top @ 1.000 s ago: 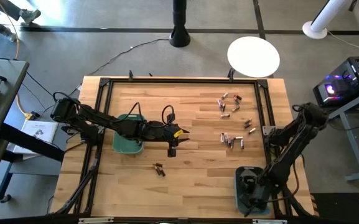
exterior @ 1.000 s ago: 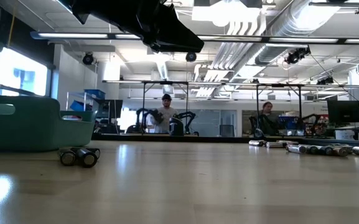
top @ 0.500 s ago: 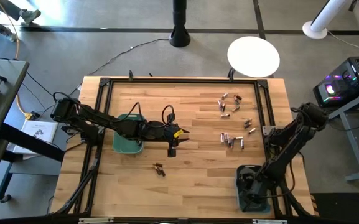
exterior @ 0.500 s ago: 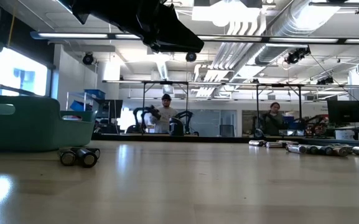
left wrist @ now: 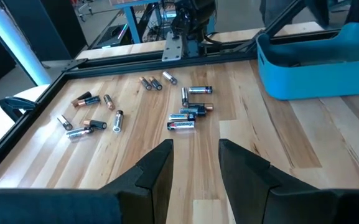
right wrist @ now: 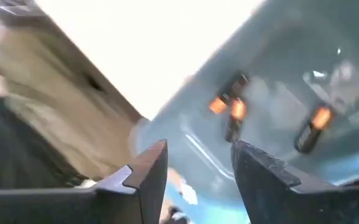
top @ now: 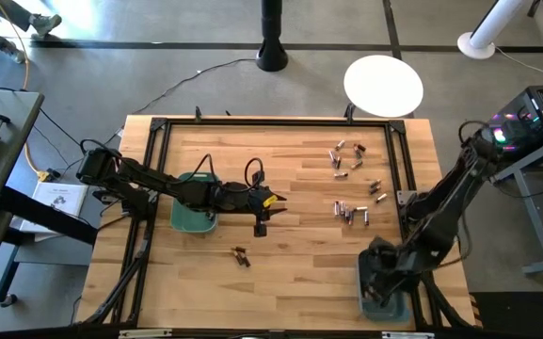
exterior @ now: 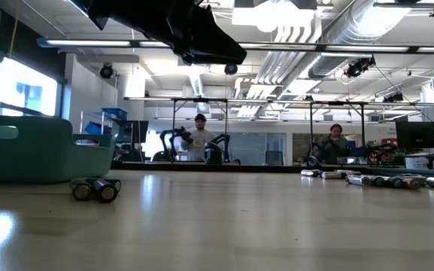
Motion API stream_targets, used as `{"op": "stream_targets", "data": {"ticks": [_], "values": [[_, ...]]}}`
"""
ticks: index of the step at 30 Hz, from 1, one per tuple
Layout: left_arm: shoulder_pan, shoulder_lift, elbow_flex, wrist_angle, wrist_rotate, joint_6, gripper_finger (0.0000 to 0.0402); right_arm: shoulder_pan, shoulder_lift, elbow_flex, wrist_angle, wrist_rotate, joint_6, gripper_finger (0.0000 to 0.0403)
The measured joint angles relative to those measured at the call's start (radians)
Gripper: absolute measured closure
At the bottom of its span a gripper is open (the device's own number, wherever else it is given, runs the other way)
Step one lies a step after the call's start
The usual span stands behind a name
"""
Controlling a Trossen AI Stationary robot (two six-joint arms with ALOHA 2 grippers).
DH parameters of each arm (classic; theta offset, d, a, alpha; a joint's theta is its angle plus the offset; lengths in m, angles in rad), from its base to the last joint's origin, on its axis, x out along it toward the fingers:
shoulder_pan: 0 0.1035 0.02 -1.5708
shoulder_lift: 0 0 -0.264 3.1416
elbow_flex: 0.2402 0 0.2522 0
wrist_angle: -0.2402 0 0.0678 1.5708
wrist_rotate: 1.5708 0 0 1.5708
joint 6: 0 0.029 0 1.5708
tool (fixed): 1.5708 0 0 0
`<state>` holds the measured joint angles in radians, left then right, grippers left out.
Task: Sort batteries
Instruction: Put the black battery into the blue bin
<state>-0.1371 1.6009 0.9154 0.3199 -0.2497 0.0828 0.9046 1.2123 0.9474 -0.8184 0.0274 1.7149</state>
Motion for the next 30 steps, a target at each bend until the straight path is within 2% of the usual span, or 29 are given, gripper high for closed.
{"op": "stream_targets", "data": {"ticks": [3,6,8,10,13,19,24,30], "values": [[0.0,0.0,0.0,0.0,0.0,0.0,0.0282,-0.044,-0.024,0.093,-0.1,0.16,-0.128,0.0231],[0.0,0.0,0.0,0.0,0.0,0.0,0.0282,-0.109,-0.028,0.14,-0.124,0.363,-0.333,0.0231],[0.0,0.0,0.0,0.0,0.0,0.0,0.0282,-0.176,-0.028,0.145,-0.106,0.387,-0.477,0.0231],[0.0,0.0,0.0,0.0,0.0,0.0,0.0282,-0.266,-0.027,0.14,-0.129,0.347,-0.568,0.0231],[0.0,0.0,0.0,-0.001,0.0,-0.001,0.0282,-0.426,-0.027,0.088,-0.173,0.242,-0.576,0.0231],[0.0,0.0,0.0,-0.004,0.0,0.005,0.0282,-0.662,-0.026,-0.128,-0.12,-0.016,-0.654,0.022],[0.0,0.0,0.0,-0.005,0.0,0.006,0.0282,-0.796,-0.026,-0.275,-0.049,-0.093,-0.679,0.0204],[0.0,0.0,0.0,-0.004,0.0,0.015,0.0282,-0.875,-0.02,-0.344,0.051,-0.11,-0.696,0.0203]]}}
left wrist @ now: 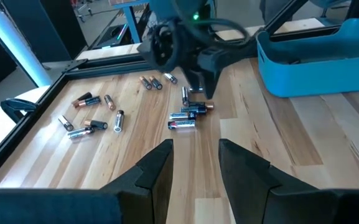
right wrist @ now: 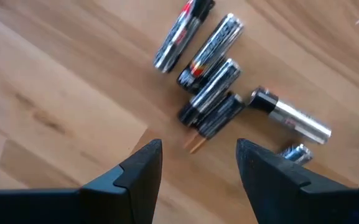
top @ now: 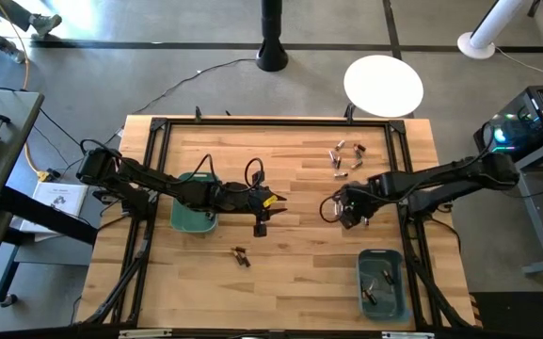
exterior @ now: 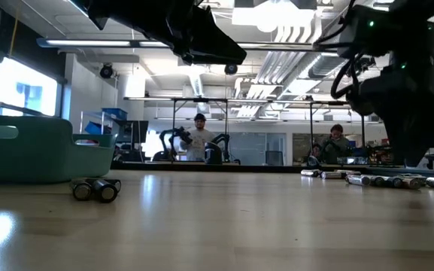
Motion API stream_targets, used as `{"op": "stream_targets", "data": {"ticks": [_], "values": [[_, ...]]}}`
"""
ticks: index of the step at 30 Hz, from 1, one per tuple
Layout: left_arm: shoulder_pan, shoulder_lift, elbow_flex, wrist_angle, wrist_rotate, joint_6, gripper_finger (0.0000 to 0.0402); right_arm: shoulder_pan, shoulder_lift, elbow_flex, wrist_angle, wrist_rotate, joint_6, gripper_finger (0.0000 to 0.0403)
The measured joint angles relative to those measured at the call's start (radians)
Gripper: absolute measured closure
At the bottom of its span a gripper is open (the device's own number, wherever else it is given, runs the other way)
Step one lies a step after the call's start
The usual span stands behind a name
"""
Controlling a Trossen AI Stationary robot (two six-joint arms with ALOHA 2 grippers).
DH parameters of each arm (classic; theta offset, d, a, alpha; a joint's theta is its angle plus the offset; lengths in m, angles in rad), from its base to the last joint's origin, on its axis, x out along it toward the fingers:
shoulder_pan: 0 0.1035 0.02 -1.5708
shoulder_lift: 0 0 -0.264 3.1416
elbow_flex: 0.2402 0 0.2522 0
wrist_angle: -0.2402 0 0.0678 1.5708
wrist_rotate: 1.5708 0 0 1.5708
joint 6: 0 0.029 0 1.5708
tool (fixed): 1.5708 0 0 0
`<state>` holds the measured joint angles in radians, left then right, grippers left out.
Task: Sort batteries
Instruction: Put the black battery into the blue bin
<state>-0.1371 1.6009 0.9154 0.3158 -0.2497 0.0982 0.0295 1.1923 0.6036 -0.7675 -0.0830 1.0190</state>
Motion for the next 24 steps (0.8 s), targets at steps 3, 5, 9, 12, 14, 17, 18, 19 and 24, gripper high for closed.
{"op": "stream_targets", "data": {"ticks": [3,5,9,12,14,17,18,19,24], "values": [[0.0,0.0,0.0,0.002,0.0,0.0,0.0282,-0.014,-0.001,-0.013,0.014,-0.002,-0.007,0.0203],[0.0,0.0,0.0,0.002,0.0,0.0,0.0282,-0.018,0.0,-0.018,0.015,-0.004,-0.014,0.0203],[0.0,0.0,0.0,0.002,0.0,-0.005,0.0282,-0.017,0.017,-0.033,0.036,-0.009,-0.018,0.0203],[0.0,0.0,0.0,0.002,0.0,-0.008,0.0282,-0.016,0.061,-0.038,0.052,-0.019,-0.018,0.0204],[0.0,0.0,0.0,0.002,0.0,-0.008,0.0282,-0.008,0.097,-0.04,0.059,-0.008,-0.031,0.0204],[0.0,0.0,0.0,-0.002,0.0,-0.008,0.0282,0.002,0.139,-0.037,0.08,0.011,-0.044,0.0204],[0.0,0.0,0.0,-0.003,0.0,-0.008,0.0282,0.004,0.148,-0.035,0.081,0.012,-0.05,0.0205],[0.0,0.0,0.0,-0.003,0.0,-0.008,0.0282,0.006,0.156,-0.034,0.081,0.016,-0.053,0.0207],[0.0,0.0,0.0,-0.004,0.0,-0.008,0.0282,0.011,0.167,-0.032,0.063,0.045,-0.083,0.0259]]}}
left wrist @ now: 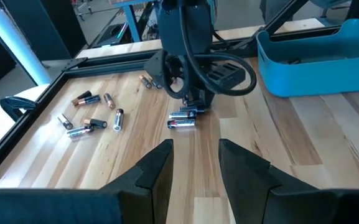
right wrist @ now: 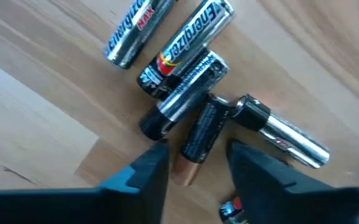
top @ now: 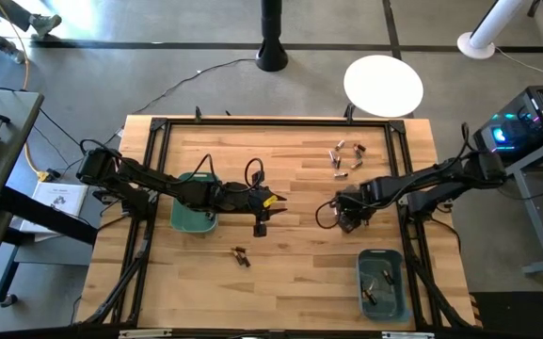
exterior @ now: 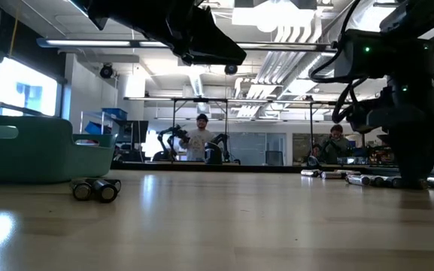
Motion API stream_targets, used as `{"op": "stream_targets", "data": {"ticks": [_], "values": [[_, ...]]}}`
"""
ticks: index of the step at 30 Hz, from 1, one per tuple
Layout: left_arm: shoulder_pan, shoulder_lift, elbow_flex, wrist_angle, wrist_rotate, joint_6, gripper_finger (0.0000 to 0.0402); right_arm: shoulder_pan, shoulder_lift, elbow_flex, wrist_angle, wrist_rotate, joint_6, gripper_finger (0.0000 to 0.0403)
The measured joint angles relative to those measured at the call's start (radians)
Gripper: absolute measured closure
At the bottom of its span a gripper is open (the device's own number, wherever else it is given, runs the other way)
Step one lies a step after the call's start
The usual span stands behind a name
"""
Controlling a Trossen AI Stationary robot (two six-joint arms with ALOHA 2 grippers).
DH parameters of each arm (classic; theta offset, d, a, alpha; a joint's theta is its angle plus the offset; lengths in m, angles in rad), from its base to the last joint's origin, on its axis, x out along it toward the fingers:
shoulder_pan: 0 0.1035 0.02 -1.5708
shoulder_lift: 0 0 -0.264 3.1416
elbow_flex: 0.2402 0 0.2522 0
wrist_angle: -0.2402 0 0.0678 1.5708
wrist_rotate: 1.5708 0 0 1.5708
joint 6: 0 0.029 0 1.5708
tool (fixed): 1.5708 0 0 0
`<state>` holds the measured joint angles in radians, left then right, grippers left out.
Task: Sort batteries
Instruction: Put the black battery into the blue bin
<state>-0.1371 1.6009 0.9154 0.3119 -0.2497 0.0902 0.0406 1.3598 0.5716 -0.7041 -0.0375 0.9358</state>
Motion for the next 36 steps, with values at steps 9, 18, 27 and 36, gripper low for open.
{"op": "stream_targets", "data": {"ticks": [9,18,27,36], "values": [[0.0,0.0,0.0,-0.003,0.0,0.0,0.0282,0.035,-0.022,0.088,-0.198,0.176,-0.094,0.0384],[-0.003,0.0,0.0,-0.011,0.0,-0.02,0.0282,0.279,-0.053,0.498,-0.384,0.239,-0.042,0.0387],[-0.006,0.0,0.0,-0.013,0.0,-0.054,0.0282,0.481,-0.054,0.633,-0.441,0.121,0.143,0.0386],[-0.017,0.0,0.0,-0.024,0.0,-0.053,0.0282,0.763,-0.054,0.333,-0.054,-0.164,0.594,0.0385]]}}
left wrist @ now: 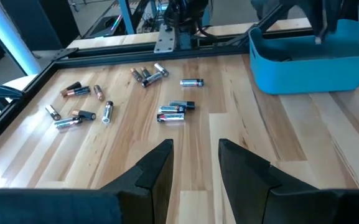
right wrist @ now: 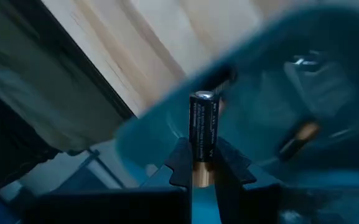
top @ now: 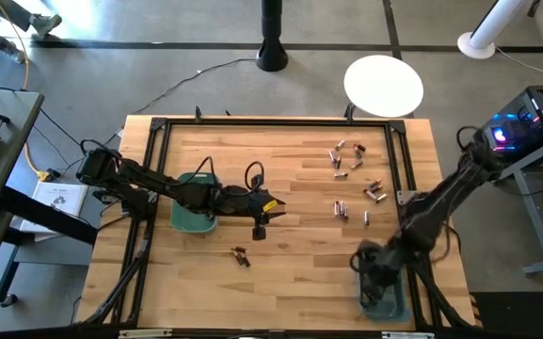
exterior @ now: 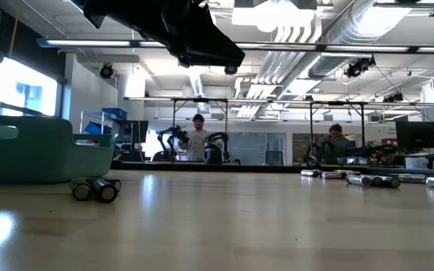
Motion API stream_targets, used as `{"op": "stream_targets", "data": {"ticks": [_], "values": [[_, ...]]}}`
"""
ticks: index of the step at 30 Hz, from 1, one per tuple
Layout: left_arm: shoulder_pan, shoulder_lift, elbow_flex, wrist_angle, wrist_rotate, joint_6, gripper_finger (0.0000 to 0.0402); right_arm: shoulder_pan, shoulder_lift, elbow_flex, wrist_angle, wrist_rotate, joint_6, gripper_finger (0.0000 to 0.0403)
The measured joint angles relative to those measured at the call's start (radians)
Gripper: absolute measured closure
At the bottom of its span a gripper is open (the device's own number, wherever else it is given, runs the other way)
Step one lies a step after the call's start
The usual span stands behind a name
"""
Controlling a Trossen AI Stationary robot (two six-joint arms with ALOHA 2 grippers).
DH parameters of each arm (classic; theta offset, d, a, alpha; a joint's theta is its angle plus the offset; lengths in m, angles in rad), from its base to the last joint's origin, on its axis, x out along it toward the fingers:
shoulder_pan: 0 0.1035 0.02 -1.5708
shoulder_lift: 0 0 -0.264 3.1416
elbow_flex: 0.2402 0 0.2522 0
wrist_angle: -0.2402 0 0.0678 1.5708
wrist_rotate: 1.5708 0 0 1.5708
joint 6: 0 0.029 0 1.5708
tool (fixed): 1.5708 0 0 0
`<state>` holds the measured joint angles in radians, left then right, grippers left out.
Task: Sort batteries
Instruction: Put the black battery into the blue bin
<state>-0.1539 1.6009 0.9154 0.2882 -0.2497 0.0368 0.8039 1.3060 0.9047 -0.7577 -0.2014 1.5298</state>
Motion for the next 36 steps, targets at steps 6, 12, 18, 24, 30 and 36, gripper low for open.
{"op": "stream_targets", "data": {"ticks": [6,12,18,24,30,36], "values": [[0.0,0.0,0.0,0.0,0.0,-0.002,0.0282,0.088,0.0,-0.213,0.245,0.018,0.208,0.0381],[-0.006,0.0,0.0,0.001,0.0,-0.01,0.0282,0.088,0.0,-0.254,0.206,0.017,0.29,0.0326],[-0.006,0.0,0.0,0.001,0.0,-0.01,0.0282,0.086,-0.01,-0.251,0.193,-0.018,0.23,0.0249],[-0.012,0.0,0.0,-0.001,-0.002,0.024,0.0282,0.089,-0.043,-0.105,0.062,-0.023,0.217,0.0232],[-0.2,-0.031,0.025,-0.075,-0.327,0.383,0.0303,0.103,-0.048,0.168,-0.174,0.227,0.12,0.0231],[-0.341,-0.086,0.127,-0.37,-0.455,0.334,0.0322,0.048,-0.049,0.243,-0.155,0.778,-0.481,0.0231]]}}
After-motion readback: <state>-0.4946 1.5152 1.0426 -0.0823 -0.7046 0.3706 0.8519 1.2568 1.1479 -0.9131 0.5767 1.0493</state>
